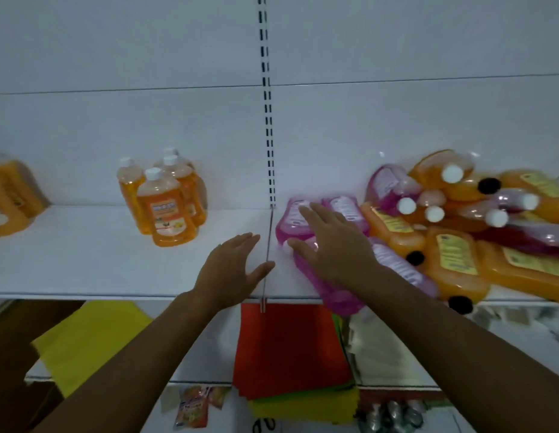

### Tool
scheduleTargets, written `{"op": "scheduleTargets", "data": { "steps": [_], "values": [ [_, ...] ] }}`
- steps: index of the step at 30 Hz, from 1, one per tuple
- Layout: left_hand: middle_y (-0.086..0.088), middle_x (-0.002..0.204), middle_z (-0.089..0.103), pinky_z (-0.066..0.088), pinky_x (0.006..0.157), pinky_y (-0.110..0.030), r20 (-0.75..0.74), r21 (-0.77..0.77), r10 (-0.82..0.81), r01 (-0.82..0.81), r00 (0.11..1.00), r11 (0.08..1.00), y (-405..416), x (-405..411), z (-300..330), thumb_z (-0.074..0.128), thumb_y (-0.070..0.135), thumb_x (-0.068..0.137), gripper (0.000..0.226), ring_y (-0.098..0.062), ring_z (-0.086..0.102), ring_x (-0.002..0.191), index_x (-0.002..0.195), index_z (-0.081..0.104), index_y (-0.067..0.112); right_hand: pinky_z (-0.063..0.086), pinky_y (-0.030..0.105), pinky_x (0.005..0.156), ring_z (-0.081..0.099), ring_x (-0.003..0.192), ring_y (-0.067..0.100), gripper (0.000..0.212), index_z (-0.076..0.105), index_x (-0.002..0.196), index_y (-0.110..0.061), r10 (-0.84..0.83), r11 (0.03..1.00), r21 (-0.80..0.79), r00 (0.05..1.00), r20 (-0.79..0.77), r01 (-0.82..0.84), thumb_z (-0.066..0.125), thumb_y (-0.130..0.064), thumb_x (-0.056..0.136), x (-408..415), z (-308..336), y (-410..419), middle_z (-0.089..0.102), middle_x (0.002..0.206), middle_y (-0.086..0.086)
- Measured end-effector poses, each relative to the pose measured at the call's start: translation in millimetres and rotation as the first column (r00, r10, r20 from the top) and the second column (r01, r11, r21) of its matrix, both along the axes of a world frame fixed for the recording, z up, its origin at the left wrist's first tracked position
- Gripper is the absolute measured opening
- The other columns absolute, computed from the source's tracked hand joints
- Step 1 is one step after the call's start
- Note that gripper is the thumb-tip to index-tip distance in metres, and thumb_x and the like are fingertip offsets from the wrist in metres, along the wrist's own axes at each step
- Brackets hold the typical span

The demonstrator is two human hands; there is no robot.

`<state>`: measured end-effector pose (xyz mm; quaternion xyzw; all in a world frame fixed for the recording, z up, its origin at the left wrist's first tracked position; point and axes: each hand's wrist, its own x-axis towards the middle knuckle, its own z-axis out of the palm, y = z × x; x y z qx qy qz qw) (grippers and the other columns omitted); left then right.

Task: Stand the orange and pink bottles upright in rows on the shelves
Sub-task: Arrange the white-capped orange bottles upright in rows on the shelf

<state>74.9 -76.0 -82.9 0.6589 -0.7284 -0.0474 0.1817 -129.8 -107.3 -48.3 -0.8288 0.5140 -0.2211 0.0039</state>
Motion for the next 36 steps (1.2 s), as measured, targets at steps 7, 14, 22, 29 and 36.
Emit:
{"op": "scheduleTargets", "data": {
  "steps": [7,14,22,29,36],
  "values": [
    [-0.003,0.151,0.041,0.03,0.113,-0.037,-0.072,-0.037,-0.255,0.253,0.964,0.967,-54,-81,25,0.051,0.058,0.09,0.07,-0.022,0.038,0.138,0.147,0.039,0.019,0.038,0.042,0.105,0.038,0.135,0.026,0.065,0.035,0.145,-0.02,-0.301,0.953,-0.02,0.954,0.007,0.301,0.048,-0.055,0.092,-97,3,3,0.038,0.151,0.005],
    [-0.003,0.151,0.04,0.027,0.112,-0.036,-0.113,-0.052,-0.408,0.405,0.906,0.913,-92,-136,28,0.059,0.044,0.092,0.066,-0.022,0.036,0.139,0.148,0.035,0.018,0.045,0.041,0.096,0.045,0.127,0.026,0.059,0.04,0.14,-0.018,-0.487,0.872,-0.012,0.87,0.079,0.489,0.056,-0.045,0.09,-148,-3,7,0.043,0.143,0.004],
    [0.002,0.145,0.047,0.039,0.108,-0.045,-0.214,-0.061,-0.496,0.496,0.841,0.866,-124,-166,27,0.06,0.046,0.089,0.062,-0.019,0.043,0.133,0.144,0.04,0.025,0.044,0.045,0.097,0.033,0.136,0.033,0.074,0.031,0.145,-0.02,-0.586,0.791,-0.184,0.809,0.045,0.584,0.07,-0.014,0.083,-179,29,-24,0.031,0.151,0.011],
    [-0.001,0.148,0.044,0.04,0.107,-0.043,-0.203,-0.102,-0.503,0.493,0.84,0.864,-148,-174,40,0.059,0.042,0.091,0.065,-0.022,0.044,0.132,0.146,0.035,0.02,0.036,0.047,0.109,0.012,0.145,0.036,0.085,0.015,0.151,-0.028,-0.592,0.805,-0.193,0.777,-0.215,0.561,0.062,-0.001,0.086,-186,55,-77,0.006,0.161,0.008],
    [-0.002,0.152,0.039,0.035,0.11,-0.041,-0.167,-0.103,-0.501,0.49,0.849,0.865,-156,-179,39,0.057,0.042,0.092,0.067,-0.023,0.039,0.136,0.149,0.031,0.018,0.047,0.042,0.095,0.011,0.147,0.031,0.06,0.031,0.145,-0.019,-0.453,0.892,-0.199,0.787,-0.42,0.407,0.057,-0.01,0.093,-193,62,-97,0.019,0.158,0.004]
  ]
}}
